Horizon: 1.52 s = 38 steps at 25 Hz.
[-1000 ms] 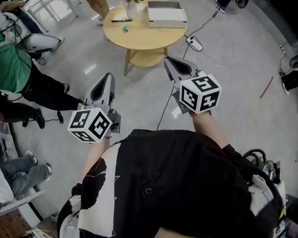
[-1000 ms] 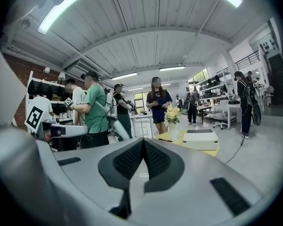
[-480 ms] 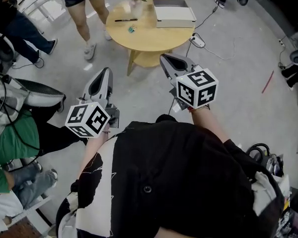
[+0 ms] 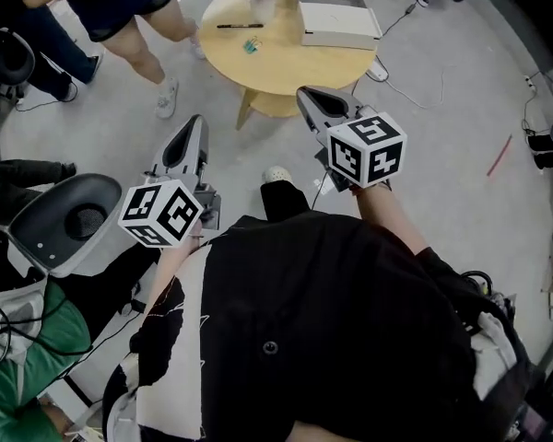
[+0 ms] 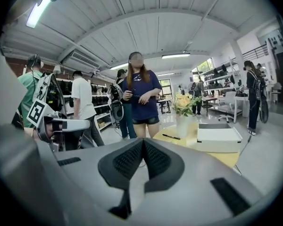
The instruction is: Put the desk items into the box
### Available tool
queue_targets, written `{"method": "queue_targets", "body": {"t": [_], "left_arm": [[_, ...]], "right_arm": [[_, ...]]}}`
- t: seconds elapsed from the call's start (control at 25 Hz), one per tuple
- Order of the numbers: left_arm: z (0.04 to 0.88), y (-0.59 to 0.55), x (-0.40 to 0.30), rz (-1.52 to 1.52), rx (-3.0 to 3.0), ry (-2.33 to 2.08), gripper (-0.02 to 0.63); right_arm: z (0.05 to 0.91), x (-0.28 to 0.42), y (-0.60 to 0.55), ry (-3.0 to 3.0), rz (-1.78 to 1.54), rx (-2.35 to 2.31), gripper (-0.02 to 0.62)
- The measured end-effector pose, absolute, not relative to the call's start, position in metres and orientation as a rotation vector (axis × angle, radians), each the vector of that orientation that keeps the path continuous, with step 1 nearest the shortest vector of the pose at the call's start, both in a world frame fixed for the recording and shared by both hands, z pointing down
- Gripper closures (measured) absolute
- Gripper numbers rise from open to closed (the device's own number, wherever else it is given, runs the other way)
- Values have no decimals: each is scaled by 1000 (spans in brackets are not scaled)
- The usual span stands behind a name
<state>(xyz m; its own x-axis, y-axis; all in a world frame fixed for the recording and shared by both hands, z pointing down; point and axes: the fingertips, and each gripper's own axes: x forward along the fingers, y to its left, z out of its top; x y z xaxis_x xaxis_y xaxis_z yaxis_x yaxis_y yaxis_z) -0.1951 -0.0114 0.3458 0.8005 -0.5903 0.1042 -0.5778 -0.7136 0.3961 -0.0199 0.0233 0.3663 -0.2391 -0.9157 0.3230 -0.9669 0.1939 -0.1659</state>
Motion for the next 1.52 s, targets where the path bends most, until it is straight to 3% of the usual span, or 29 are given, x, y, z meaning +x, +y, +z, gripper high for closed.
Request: {"method": "queue_targets", "body": {"t": [0.96,1.52], "left_arm": [[335,-153,-140,-78,2499,-1115,595],[349,-197,-125,-63,2428,-1255,595]], "right_arm": [[360,29,-166,-2504,518,1564,591],[400,59,-230,-2528,649,1474,591]]}}
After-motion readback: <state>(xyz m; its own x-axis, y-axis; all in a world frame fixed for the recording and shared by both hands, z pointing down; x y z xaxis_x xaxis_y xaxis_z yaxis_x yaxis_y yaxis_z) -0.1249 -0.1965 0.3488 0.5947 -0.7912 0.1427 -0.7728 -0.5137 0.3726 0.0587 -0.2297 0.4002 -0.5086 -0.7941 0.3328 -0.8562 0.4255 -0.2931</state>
